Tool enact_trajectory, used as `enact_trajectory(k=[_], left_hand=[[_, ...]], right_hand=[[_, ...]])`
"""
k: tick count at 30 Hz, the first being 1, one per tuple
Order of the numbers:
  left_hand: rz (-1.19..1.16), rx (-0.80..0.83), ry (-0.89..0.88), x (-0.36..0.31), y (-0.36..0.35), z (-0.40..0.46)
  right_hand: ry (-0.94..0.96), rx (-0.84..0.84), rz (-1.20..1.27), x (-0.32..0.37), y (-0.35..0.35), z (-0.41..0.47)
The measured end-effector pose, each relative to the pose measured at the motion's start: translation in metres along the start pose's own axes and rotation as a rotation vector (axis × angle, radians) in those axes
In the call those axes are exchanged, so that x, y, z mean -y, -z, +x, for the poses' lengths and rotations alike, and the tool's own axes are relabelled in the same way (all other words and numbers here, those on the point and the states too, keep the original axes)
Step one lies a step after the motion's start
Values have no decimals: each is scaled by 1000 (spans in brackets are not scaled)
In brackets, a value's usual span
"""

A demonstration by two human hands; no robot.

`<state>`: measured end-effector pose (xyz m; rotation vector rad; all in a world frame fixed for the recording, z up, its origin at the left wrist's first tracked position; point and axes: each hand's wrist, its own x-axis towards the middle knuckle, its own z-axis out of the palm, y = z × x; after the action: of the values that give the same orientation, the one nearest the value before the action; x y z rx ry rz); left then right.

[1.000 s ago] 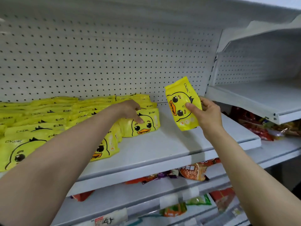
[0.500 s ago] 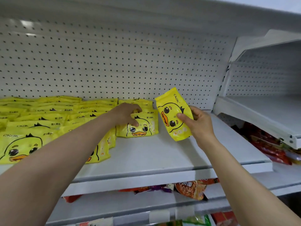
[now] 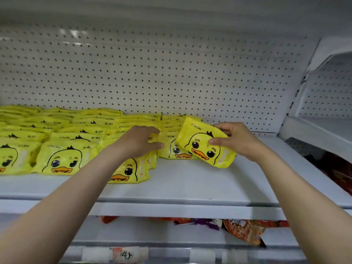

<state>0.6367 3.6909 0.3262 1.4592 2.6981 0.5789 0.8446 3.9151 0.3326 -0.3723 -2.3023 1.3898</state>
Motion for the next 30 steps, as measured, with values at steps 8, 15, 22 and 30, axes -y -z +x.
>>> enact_trajectory(k=[8,15,22,30], left_hand=[[163,-147,-14,24,-20,-29],[172,-291,-18,31,-43,-31],[186,-404,-45,34,-55,-32],[200,-392,-29,33,-54,-31]], right_hand=[[-23,274,-170,-5,-31,32],[49,181,-658,-7,-41,52],[142,125,-752,-11,-59,57],[256,54,-979,-15,-69,50]])
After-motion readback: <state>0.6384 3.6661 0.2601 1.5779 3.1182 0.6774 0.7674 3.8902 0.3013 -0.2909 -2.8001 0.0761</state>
